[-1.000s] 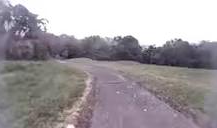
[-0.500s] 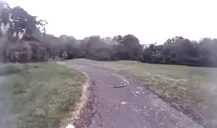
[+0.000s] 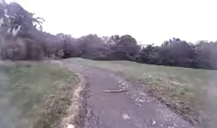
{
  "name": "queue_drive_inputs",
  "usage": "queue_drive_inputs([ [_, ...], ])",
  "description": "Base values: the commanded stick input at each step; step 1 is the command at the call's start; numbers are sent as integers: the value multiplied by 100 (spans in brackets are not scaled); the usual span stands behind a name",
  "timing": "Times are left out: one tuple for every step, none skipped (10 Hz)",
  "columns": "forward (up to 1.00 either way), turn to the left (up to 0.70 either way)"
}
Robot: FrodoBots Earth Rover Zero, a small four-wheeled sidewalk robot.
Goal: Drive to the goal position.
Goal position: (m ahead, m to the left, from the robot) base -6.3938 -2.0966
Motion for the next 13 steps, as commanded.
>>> queue_drive_inputs([
  [0, -85],
  [0, -85],
  [0, -85],
  [0, -85],
  [0, -85],
  [0, -85],
  [0, -85],
  [0, -85],
  [0, -85],
  [0, -85],
  [0, -85],
  [0, -85],
  [0, -85],
])
